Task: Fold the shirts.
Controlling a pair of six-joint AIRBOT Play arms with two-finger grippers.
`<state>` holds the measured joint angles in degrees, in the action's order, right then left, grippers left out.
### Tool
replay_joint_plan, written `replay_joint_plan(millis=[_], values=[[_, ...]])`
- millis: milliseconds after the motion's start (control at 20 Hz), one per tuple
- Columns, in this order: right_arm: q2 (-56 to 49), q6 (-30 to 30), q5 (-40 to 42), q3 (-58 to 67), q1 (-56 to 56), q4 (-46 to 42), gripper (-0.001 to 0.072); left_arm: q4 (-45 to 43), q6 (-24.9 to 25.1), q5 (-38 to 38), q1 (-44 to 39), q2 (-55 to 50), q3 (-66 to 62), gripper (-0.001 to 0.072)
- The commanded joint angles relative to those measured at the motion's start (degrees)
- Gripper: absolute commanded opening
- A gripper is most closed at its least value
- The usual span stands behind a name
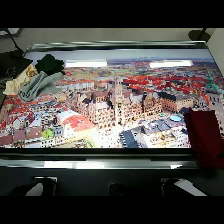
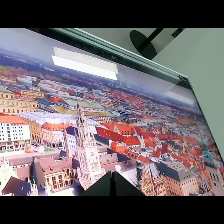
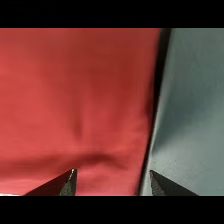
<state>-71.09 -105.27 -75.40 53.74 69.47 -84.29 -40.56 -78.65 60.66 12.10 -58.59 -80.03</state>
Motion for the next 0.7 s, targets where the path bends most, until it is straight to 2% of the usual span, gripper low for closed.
replay_joint_plan(millis=[0,100,200,250,350,400,450,500,550,600,650], values=[[0.81,2.01,-0.37,8.15,-0.07,0.2,0.0554,0.0,0.0,-0.44,-0.02,0.11,-0.2,0.0033],[1.29,5.29,3.5,20.33,-0.11,6.69,0.0554,-0.48,0.2,-1.6,-0.04,-0.02,-1.6,0.0032],[1.29,8.85,10.88,32.59,-2.25,15.89,0.0553,-7.98,0.04,-3.19,-1.62,-1.01,-5.11,0.003],[1.27,11.37,13.99,37.83,-5.75,18.12,0.0552,-16.0,-1.49,-3.21,-3.76,-2.21,-7.85,0.003],[1.27,14.62,15.89,43.78,-16.72,17.62,0.0552,-40.09,-9.25,-1.42,-10.12,-6.38,-13.22,0.003],[1.29,14.64,15.06,44.15,-23.26,16.79,0.0552,-52.04,-12.98,0.83,-13.53,-8.79,-14.56,0.0031],[0.81,14.34,11.13,44.09,-30.64,14.71,0.0552,-60.33,-14.99,3.52,-16.35,-10.99,-14.56,0.0033],[-0.26,11.98,5.99,43.63,-38.4,10.56,0.0555,-63.06,-15.58,7.3,-17.84,-13.09,-14.38,0.0062],[-1.55,9.53,1.68,42.38,-45.03,6.23,0.0578,-62.16,-16.61,12.0,-18.51,-15.1,-13.79,0.0267],[-3.1,8.5,-2.78,40.57,-50.56,3.41,0.0604,-59.78,-18.23,18.45,-18.97,-17.03,-12.31,0.0636],[-5.14,8.55,-7.32,38.32,-55.15,3.32,0.0616,-56.87,-18.03,23.65,-19.04,-18.12,-9.53,0.072]])
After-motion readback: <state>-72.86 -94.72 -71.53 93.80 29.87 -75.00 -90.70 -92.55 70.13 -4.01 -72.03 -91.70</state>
